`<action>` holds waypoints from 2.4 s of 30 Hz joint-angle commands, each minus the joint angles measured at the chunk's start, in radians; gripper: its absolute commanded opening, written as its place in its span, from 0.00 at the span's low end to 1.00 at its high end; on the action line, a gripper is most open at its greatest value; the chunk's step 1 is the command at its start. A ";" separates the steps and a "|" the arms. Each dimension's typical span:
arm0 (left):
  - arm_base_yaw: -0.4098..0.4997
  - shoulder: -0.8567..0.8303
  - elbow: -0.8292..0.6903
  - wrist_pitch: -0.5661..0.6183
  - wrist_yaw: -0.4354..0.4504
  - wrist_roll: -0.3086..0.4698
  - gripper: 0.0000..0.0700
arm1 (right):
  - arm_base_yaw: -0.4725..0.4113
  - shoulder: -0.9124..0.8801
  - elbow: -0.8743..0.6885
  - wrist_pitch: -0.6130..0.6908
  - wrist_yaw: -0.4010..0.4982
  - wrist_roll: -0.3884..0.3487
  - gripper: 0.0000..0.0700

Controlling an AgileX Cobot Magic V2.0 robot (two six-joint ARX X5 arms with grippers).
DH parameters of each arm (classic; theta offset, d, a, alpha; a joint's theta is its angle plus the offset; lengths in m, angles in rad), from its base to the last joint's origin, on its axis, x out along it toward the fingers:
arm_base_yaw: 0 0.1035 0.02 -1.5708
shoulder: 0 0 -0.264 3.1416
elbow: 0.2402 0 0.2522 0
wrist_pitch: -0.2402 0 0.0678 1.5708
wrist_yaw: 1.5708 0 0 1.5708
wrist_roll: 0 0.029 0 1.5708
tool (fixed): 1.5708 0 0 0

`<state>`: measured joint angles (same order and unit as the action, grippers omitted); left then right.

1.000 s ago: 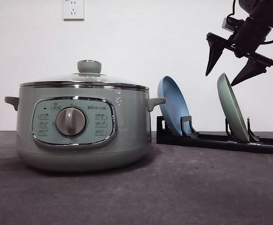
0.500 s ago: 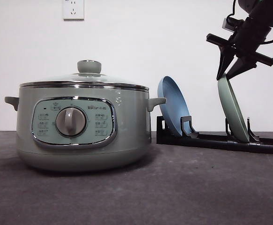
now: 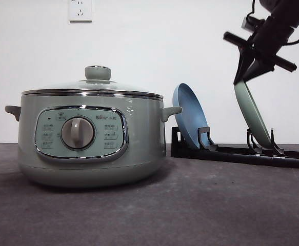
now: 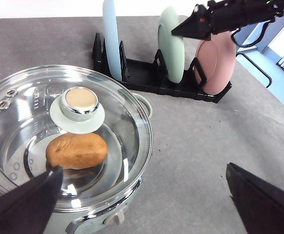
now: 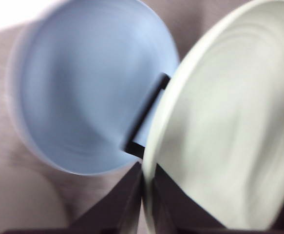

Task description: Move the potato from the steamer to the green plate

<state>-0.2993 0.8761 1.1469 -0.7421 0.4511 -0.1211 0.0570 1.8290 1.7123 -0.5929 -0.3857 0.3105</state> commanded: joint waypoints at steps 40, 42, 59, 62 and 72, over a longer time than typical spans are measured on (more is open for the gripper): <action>-0.004 0.015 0.020 0.005 0.005 0.027 1.00 | 0.630 -0.779 -0.377 -0.536 0.428 -0.333 0.01; -0.004 0.019 0.020 0.006 0.005 0.027 1.00 | 0.667 -0.784 -0.431 -0.537 0.478 -0.324 0.01; -0.004 0.027 0.020 0.005 0.005 0.027 1.00 | 0.916 -0.662 -0.757 -0.383 0.603 -0.239 0.01; -0.004 0.027 0.021 0.005 0.005 0.027 1.00 | 0.946 -0.615 -0.767 -0.360 0.603 -0.228 0.01; -0.004 0.027 0.020 -0.005 0.005 0.023 1.00 | 1.059 -0.448 -0.771 -0.337 0.680 -0.150 0.01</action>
<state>-0.2993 0.8959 1.1469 -0.7543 0.4511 -0.1135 1.0992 1.3634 0.9375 -0.9337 0.2791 0.1208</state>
